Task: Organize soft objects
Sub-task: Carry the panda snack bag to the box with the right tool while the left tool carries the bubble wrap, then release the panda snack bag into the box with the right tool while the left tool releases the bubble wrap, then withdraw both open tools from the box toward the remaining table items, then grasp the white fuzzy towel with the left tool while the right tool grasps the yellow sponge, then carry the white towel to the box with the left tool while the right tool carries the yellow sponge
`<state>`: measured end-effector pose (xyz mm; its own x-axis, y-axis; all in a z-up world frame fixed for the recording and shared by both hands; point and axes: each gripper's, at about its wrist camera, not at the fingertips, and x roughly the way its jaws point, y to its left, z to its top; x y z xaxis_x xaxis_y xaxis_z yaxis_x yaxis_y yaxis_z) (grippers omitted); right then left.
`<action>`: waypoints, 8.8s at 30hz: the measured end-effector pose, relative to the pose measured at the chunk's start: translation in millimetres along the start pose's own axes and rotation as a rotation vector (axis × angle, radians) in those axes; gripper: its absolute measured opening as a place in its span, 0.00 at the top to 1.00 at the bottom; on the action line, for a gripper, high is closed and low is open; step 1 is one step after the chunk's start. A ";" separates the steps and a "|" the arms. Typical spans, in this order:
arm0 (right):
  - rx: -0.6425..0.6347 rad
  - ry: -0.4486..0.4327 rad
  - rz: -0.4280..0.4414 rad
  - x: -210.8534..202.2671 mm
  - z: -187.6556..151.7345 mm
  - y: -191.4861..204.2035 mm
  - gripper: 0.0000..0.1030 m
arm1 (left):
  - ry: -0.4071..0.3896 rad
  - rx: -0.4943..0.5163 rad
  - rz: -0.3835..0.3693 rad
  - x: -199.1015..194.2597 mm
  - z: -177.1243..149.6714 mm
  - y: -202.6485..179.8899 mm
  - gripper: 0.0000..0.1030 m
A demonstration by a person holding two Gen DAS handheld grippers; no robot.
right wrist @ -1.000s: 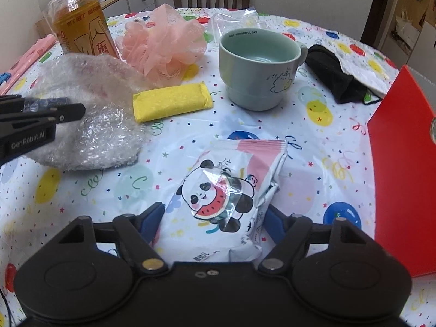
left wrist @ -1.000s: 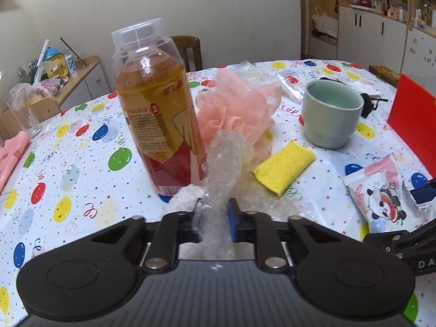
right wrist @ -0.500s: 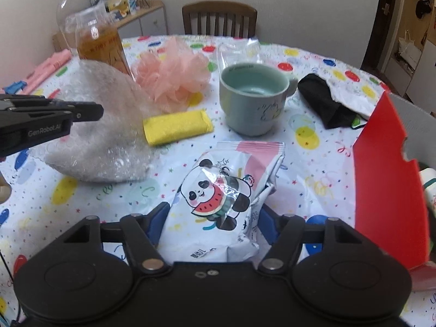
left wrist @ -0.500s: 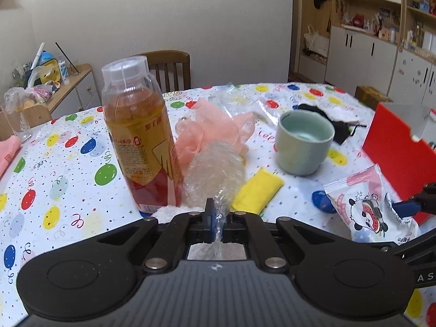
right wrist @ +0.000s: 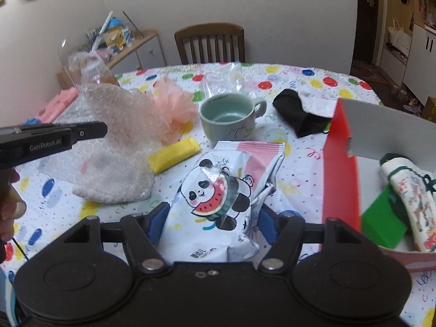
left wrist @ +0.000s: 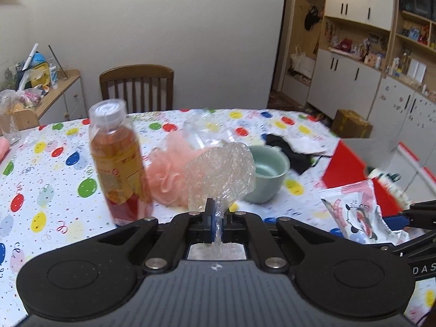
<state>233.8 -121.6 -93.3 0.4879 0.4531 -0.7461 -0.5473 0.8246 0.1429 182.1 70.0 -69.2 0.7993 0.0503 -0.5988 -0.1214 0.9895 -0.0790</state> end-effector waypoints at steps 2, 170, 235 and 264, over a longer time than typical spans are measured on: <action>0.009 -0.013 0.005 -11.3 1.7 -5.3 0.35 | -0.005 -0.007 -0.019 -7.2 5.4 -6.7 0.97; 0.030 -0.216 0.016 -96.4 32.7 -76.2 0.00 | -0.052 0.087 -0.150 -24.7 35.9 -103.3 0.00; 0.126 0.205 -0.176 205.5 83.5 89.3 0.35 | 0.182 0.015 0.079 90.1 -75.4 53.8 0.14; 0.210 0.182 -0.005 124.9 52.2 43.5 0.87 | 0.211 -0.059 -0.007 53.3 -61.9 39.0 0.79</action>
<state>306.5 -11.5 -146.3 0.3498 0.3964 -0.8488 -0.3827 0.8875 0.2567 183.6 102.9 -153.5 0.6598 0.0076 -0.7514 -0.1556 0.9797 -0.1267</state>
